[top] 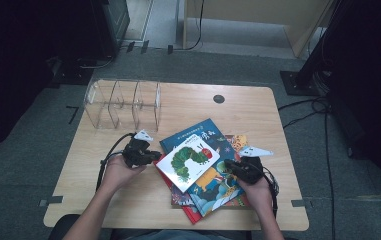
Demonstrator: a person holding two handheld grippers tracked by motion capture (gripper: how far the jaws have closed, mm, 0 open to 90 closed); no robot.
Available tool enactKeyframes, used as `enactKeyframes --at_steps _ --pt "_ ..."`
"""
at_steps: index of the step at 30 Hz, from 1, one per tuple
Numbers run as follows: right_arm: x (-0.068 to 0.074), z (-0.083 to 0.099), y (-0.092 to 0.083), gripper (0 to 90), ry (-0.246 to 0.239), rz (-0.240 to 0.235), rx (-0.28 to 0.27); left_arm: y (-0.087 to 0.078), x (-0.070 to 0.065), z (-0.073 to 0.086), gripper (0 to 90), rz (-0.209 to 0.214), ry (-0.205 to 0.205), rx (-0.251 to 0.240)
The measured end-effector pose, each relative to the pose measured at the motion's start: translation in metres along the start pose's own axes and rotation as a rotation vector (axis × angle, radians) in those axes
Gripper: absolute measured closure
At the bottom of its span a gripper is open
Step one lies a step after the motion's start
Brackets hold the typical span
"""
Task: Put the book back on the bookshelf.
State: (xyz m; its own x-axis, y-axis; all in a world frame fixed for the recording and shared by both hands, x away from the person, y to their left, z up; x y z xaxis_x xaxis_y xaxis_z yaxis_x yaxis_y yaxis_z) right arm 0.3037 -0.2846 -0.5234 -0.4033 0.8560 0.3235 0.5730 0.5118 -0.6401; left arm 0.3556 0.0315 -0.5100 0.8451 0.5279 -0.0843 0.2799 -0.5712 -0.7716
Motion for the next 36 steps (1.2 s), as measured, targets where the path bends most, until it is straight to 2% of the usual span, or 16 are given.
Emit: enactKeyframes --at_steps 3,4,7,12,13,19,23,28,31,34,35,36 --pt "0.003 0.0 0.003 87.9 -0.014 -0.006 0.01 0.001 -0.003 -0.001 84.5 0.009 -0.001 -0.003" --pt "0.006 -0.001 0.006 87.9 -0.022 -0.01 0.017 0.0 -0.004 -0.001 84.9 -0.001 0.011 0.002" --pt "0.008 -0.002 0.009 87.9 -0.028 -0.017 0.016 0.0 -0.005 0.0 85.4 -0.002 0.009 0.003" --pt "0.01 -0.005 0.013 87.8 -0.03 -0.044 0.029 -0.001 -0.006 0.004 85.4 0.011 -0.02 0.004" --pt "0.01 -0.006 0.015 87.9 -0.039 -0.052 0.033 -0.002 -0.01 0.005 85.4 0.023 -0.014 0.012" --pt "0.01 -0.009 0.019 88.5 -0.042 -0.074 0.037 -0.002 -0.017 0.006 85.2 0.023 0.001 0.021" --pt "0.011 -0.011 0.021 90.0 -0.036 -0.105 0.058 -0.005 -0.021 0.01 85.3 0.05 -0.017 0.033" --pt "0.015 -0.013 0.025 90.0 -0.057 -0.116 0.07 -0.008 -0.024 0.014 84.8 0.058 -0.041 0.048" --pt "0.018 -0.014 0.028 90.0 -0.067 -0.129 0.074 -0.012 -0.024 0.017 81.7 0.056 -0.067 0.06" --pt "0.019 -0.016 0.031 90.0 -0.078 -0.134 0.072 -0.015 -0.022 0.016 73.0 0.053 -0.082 0.052" --pt "0.019 -0.016 0.031 90.0 -0.078 -0.134 0.072 -0.017 -0.021 0.016 73.0 0.046 -0.088 0.048" --pt "0.019 -0.016 0.032 90.0 -0.075 -0.143 0.068 -0.021 -0.018 0.015 65.0 0.046 -0.098 0.036"
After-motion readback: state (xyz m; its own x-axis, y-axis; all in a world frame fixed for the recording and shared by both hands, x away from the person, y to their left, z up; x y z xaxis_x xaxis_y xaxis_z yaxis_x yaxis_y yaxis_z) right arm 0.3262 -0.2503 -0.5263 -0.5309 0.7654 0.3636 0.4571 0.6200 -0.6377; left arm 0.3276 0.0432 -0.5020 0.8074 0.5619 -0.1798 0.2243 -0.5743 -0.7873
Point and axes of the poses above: each handheld gripper's, and its own axes: y roughly forward along the jaws, z roughly out of its underside, x roughly to its left, the point moved 5 cm from there along y, roughly forward along the jaws, and after that the axes turned 9 degrees about y, right-handed, at the moved point
